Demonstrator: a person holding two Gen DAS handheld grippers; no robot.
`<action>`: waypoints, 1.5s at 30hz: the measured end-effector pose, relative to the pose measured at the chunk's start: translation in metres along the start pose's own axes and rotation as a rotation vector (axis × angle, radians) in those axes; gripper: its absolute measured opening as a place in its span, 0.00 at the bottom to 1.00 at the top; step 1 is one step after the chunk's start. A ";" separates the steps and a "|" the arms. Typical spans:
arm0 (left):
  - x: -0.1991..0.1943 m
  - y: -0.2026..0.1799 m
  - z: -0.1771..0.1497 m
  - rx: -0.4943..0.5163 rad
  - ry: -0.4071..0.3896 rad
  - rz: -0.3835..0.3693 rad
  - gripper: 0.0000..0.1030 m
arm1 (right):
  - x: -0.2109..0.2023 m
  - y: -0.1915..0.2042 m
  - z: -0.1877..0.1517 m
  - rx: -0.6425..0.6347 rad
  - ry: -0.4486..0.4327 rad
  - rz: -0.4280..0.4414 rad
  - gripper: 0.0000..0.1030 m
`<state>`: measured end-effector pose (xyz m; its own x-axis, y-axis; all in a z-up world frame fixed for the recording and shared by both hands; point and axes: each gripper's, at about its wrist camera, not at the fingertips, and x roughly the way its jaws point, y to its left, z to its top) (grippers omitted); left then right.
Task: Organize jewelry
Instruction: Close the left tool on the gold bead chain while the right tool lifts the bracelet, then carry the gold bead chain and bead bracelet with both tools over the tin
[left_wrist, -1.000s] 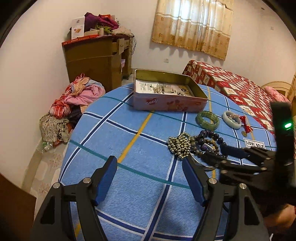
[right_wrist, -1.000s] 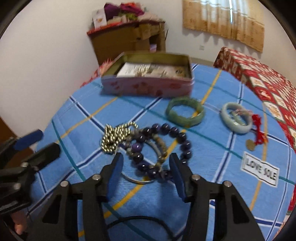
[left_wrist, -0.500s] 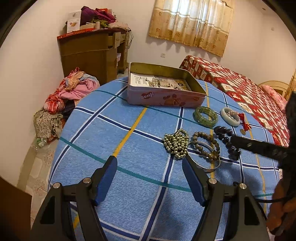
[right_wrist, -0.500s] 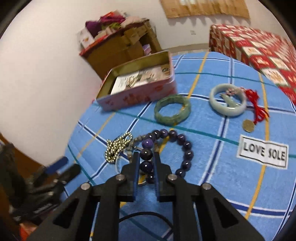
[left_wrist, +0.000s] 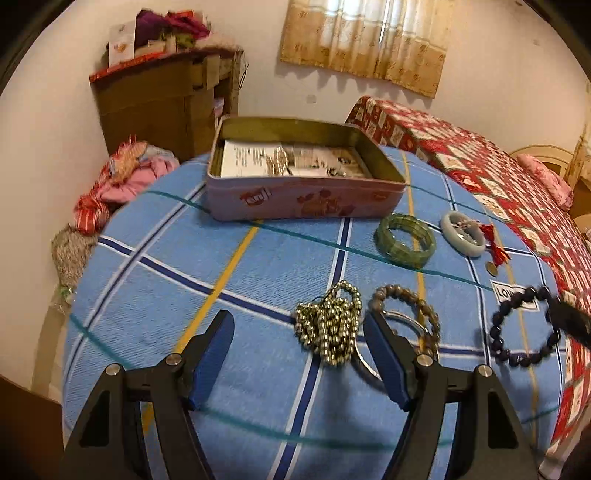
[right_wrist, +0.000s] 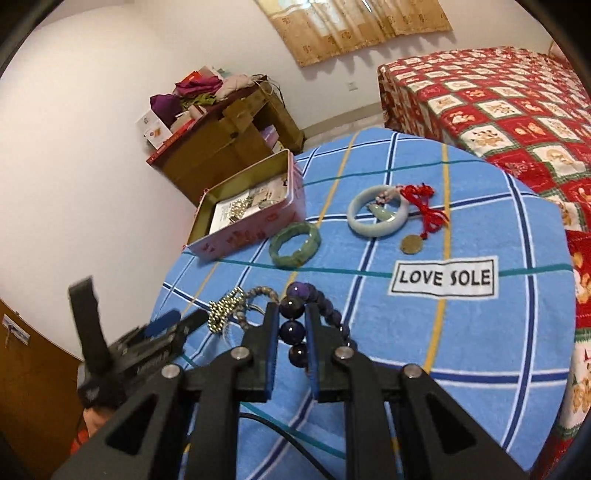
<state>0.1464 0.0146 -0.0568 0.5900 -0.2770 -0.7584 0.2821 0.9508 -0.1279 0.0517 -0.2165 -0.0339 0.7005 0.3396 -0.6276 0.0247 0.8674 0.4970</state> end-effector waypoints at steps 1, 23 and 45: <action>0.006 0.001 0.001 -0.015 0.018 -0.001 0.71 | 0.001 0.000 -0.002 -0.003 0.006 0.000 0.16; -0.016 -0.014 0.001 0.024 -0.065 -0.073 0.09 | -0.007 0.000 0.000 0.004 0.003 0.041 0.16; -0.105 -0.016 0.017 0.050 -0.254 -0.125 0.09 | -0.035 0.027 0.016 -0.001 -0.064 0.143 0.16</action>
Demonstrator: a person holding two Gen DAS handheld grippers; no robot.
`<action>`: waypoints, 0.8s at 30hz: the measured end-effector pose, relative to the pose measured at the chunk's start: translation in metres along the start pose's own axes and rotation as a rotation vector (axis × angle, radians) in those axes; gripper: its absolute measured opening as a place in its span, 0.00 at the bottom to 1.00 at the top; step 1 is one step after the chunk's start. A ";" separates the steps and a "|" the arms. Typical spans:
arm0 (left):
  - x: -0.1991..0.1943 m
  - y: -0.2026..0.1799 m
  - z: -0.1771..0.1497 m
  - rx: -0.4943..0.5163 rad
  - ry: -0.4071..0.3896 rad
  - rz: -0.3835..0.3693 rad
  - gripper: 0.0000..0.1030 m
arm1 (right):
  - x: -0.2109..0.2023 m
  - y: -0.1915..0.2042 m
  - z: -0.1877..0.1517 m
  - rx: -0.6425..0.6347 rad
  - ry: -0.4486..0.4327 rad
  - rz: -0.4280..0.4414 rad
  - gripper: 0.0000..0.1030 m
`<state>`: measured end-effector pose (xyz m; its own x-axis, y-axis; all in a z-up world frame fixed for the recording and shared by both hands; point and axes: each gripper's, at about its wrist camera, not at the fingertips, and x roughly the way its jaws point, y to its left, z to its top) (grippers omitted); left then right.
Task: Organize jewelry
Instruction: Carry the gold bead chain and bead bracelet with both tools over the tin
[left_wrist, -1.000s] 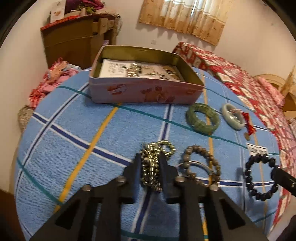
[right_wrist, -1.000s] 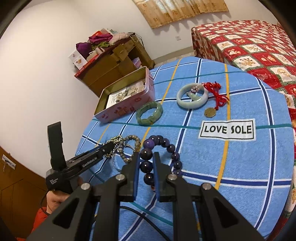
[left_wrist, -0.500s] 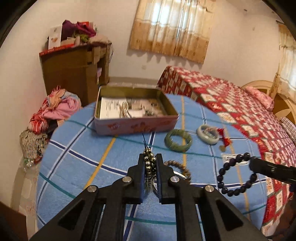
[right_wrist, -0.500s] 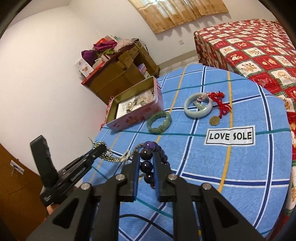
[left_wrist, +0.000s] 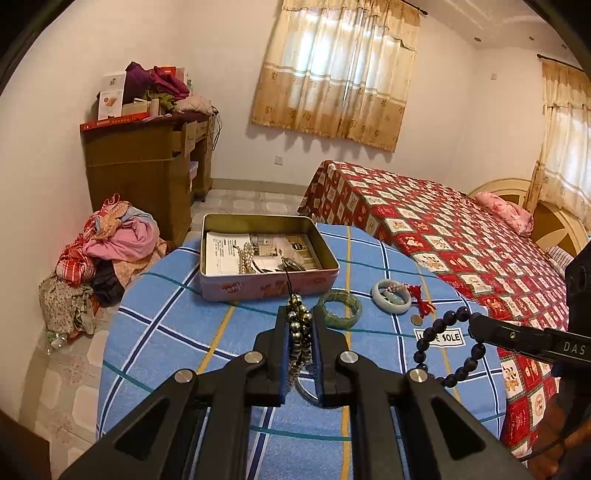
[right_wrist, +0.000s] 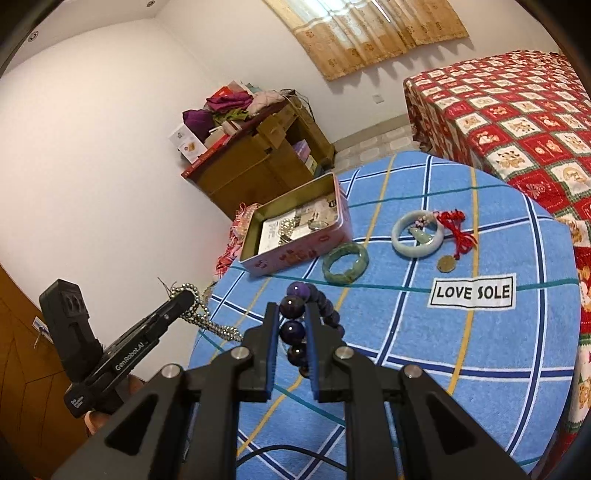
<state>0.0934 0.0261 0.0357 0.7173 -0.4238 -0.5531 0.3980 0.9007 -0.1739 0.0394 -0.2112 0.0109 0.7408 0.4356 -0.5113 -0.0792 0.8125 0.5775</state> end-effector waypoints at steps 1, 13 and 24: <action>0.001 -0.001 0.001 0.003 0.003 0.004 0.09 | 0.000 0.001 0.002 -0.002 -0.005 0.001 0.16; 0.027 -0.009 0.022 0.047 0.036 0.103 0.09 | 0.008 0.010 0.037 -0.016 -0.046 0.022 0.16; 0.048 -0.007 0.052 0.068 0.016 0.150 0.09 | 0.031 0.028 0.081 -0.055 -0.088 0.039 0.16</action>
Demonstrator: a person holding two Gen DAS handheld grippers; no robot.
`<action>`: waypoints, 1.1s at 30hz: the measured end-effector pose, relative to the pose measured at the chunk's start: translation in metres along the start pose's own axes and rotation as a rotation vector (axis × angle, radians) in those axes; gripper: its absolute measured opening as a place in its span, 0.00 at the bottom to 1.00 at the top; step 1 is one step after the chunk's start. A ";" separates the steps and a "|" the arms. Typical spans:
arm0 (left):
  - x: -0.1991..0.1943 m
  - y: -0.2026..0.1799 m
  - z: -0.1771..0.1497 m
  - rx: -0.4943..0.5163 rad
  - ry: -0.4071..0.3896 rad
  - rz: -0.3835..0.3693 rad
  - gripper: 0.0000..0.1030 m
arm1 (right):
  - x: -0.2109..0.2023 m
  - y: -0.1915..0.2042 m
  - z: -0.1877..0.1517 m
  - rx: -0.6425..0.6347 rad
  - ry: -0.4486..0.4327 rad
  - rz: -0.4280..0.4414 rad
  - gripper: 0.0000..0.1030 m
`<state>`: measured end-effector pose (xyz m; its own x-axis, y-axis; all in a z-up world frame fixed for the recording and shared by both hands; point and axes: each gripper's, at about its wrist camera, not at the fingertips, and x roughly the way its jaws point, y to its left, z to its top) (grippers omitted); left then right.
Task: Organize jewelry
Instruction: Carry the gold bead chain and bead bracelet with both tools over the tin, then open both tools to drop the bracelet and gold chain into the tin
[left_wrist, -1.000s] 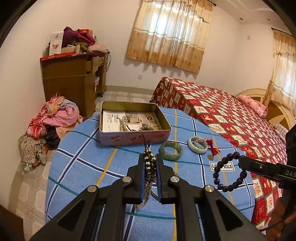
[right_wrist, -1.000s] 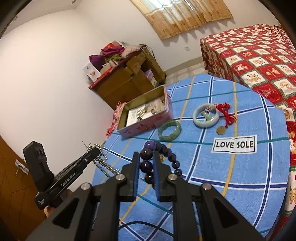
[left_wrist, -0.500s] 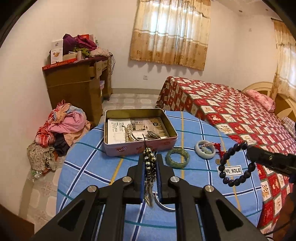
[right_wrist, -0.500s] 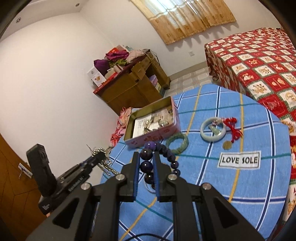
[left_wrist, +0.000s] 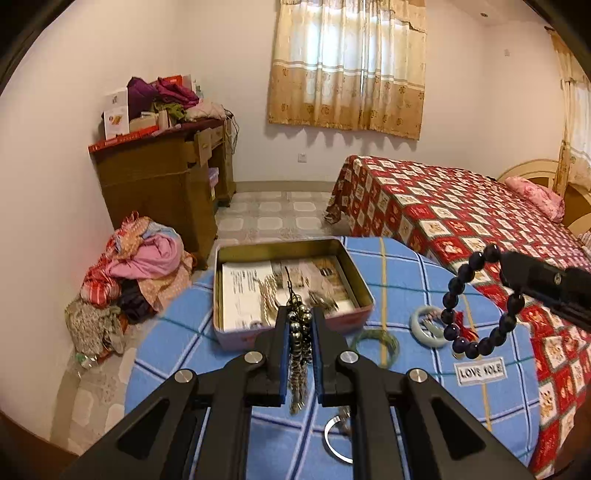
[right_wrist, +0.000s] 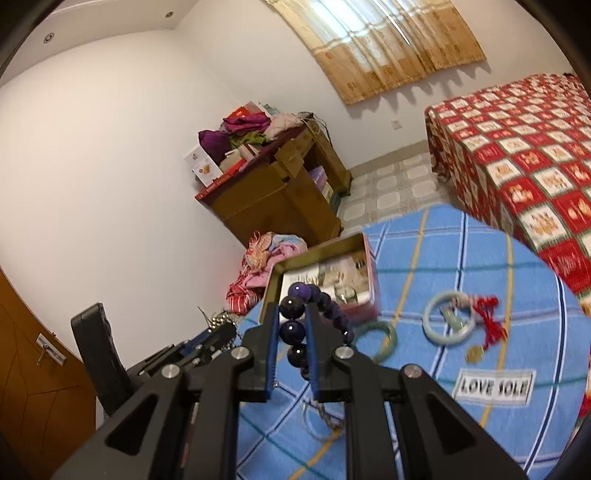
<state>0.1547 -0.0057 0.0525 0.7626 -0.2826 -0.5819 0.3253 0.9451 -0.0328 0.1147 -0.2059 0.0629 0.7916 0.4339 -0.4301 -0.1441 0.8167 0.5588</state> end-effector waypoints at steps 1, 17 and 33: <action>0.003 0.000 0.003 0.003 -0.003 0.006 0.09 | 0.005 0.002 0.005 -0.005 -0.002 0.003 0.16; 0.078 0.018 0.037 0.011 -0.016 0.147 0.09 | 0.103 -0.004 0.048 -0.050 0.014 -0.051 0.16; 0.150 0.039 0.038 -0.013 0.053 0.194 0.09 | 0.181 -0.042 0.041 0.005 0.143 -0.122 0.16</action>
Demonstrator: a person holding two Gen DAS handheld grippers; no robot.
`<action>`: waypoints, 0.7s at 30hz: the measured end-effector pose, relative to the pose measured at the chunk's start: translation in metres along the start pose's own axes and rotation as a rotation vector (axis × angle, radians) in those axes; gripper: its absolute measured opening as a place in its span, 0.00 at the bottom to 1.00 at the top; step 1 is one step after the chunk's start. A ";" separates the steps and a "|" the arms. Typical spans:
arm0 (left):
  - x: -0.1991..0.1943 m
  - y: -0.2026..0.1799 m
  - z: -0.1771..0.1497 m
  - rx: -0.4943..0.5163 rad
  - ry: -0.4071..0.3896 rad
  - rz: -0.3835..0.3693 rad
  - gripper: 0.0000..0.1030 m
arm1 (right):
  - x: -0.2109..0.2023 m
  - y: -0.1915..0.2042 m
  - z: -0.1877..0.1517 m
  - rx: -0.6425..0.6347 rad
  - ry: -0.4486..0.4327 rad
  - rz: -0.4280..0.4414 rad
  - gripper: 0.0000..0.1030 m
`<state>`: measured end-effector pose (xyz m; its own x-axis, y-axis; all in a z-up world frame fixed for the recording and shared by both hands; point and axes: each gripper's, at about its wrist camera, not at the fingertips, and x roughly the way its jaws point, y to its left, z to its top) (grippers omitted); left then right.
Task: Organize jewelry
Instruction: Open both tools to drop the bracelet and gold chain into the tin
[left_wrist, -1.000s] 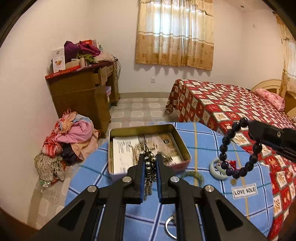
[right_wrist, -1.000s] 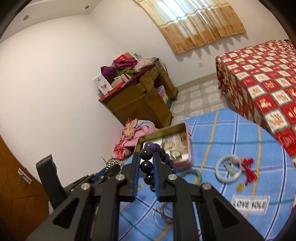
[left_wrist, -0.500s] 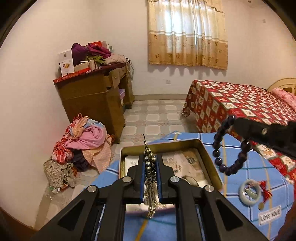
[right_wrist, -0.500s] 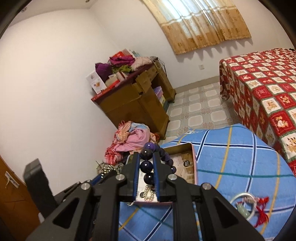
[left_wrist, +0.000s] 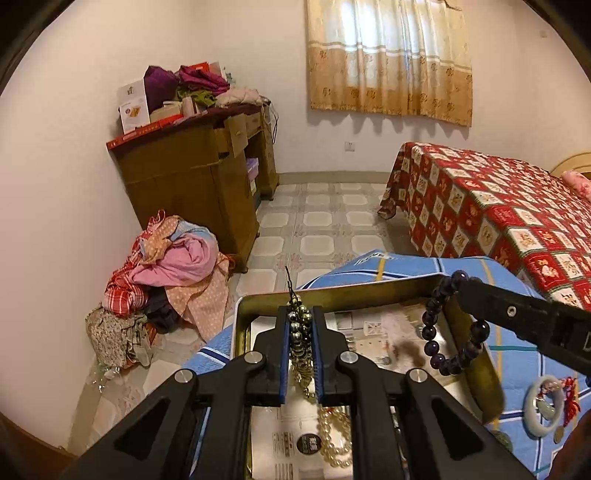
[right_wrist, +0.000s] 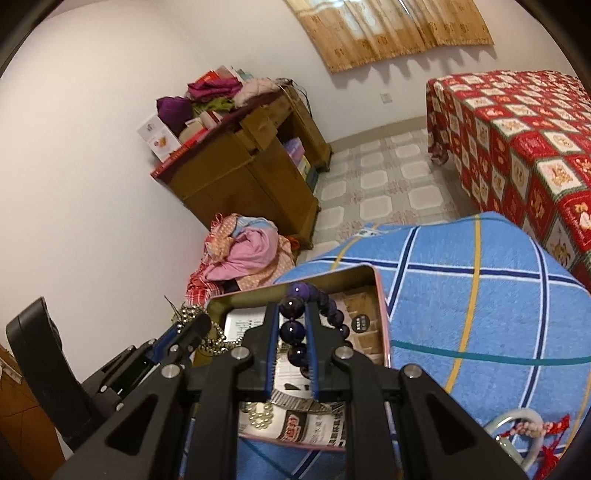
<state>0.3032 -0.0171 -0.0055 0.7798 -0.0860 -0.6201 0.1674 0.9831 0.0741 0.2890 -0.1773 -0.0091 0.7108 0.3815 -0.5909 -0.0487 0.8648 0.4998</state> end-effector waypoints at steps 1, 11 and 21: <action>0.003 0.001 -0.001 -0.001 0.003 0.005 0.09 | 0.004 0.000 0.000 0.002 0.006 -0.004 0.16; 0.033 0.009 -0.008 -0.020 0.067 0.037 0.09 | 0.034 -0.004 -0.004 0.013 0.052 -0.012 0.16; 0.044 0.020 -0.014 -0.040 0.083 0.043 0.10 | 0.026 -0.013 -0.004 0.069 0.028 0.029 0.68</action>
<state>0.3328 0.0014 -0.0421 0.7326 -0.0319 -0.6799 0.1096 0.9914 0.0715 0.3054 -0.1779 -0.0335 0.6899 0.4156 -0.5927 -0.0193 0.8290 0.5590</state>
